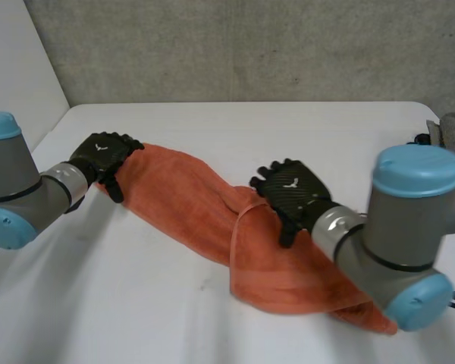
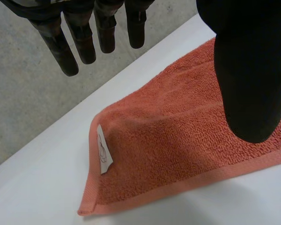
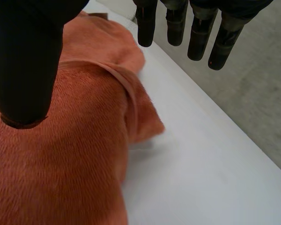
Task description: Fold the laundry.
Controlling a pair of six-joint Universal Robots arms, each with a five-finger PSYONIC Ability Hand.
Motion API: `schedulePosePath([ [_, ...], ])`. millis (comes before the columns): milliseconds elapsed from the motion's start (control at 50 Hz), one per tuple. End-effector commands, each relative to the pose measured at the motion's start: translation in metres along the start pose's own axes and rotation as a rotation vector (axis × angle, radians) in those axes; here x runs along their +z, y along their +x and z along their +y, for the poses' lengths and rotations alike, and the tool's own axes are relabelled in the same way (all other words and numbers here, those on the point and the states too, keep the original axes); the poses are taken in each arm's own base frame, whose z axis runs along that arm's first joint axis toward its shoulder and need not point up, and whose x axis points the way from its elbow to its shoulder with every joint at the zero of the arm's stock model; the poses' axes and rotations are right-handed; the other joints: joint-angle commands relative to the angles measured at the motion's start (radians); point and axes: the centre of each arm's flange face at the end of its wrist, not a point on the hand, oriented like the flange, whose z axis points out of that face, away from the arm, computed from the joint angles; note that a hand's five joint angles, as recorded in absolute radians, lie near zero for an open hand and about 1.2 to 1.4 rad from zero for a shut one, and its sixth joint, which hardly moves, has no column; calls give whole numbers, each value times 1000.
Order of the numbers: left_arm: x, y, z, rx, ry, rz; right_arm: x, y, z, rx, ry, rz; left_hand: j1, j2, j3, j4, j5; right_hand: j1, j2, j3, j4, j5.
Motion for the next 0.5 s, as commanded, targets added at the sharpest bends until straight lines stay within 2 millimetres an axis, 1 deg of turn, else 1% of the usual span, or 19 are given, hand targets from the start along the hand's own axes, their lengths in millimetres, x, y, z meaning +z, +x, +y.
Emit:
schedulePosePath([
  [20, -10, 9, -3, -16, -11, 14, 45, -26, 9, -51, 18, -53, -6, -11, -16, -9, -6, 95, 80, 87, 66, 60],
  [60, -14, 9, -7, -19, -5, 13, 51, -27, 8, -72, 27, -50, -9, -14, -19, -12, -9, 277, 262, 268, 248, 242],
  [80, -15, 9, -8, -20, -4, 12, 56, -26, 7, -93, 40, -43, -9, -14, -19, -12, -9, 539, 524, 531, 511, 504],
  [120, -19, 11, -10, -34, -3, 14, 59, -25, 3, -112, 55, -38, -9, -14, -19, -12, -9, 852, 836, 843, 823, 817],
  [140, -21, 12, -11, -40, -4, 15, 60, -24, 0, -119, 65, -34, -9, -14, -19, -12, -9, 1057, 1042, 1048, 1028, 1022],
  [160, -23, 12, -13, -45, -1, 16, 62, -21, -5, -134, 80, -27, -9, -14, -19, -12, -9, 1189, 1173, 1180, 1160, 1154],
  [260, -34, 24, -28, -134, 24, 34, 62, -11, -20, -148, 118, 0, -3, -8, -14, -6, -3, 1190, 1175, 1181, 1161, 1155],
  [300, -38, 26, -34, -180, 34, 36, 59, -7, -29, -145, 136, 7, 3, -2, -8, 0, 3, 1190, 1175, 1181, 1161, 1155],
  [320, -41, 27, -38, -206, 40, 39, 54, -4, -37, -139, 154, 15, 6, 1, -5, 3, 5, 1190, 1175, 1181, 1161, 1155],
  [360, -48, 34, -47, -296, 49, 56, 49, -2, -45, -136, 168, 21, 15, 10, 4, 12, 14, 1190, 1175, 1181, 1161, 1155],
  [400, -53, 40, -53, -360, 52, 72, 44, -4, -50, -128, 175, 19, 41, 36, 30, 38, 41, 1190, 1175, 1181, 1161, 1155],
  [420, -59, 45, -59, -421, 54, 81, 43, -5, -50, -123, 174, 16, 44, 39, 33, 41, 44, 1190, 1175, 1181, 1161, 1155],
  [460, -64, 50, -64, -471, 56, 87, 41, -8, -48, -108, 166, 6, 53, 48, 42, 50, 52, 1190, 1175, 1181, 1161, 1155],
  [500, -71, 58, -69, -543, 47, 94, 36, -18, -45, -80, 150, -25, 82, 77, 72, 79, 82, 1190, 1175, 1181, 1161, 1155],
])
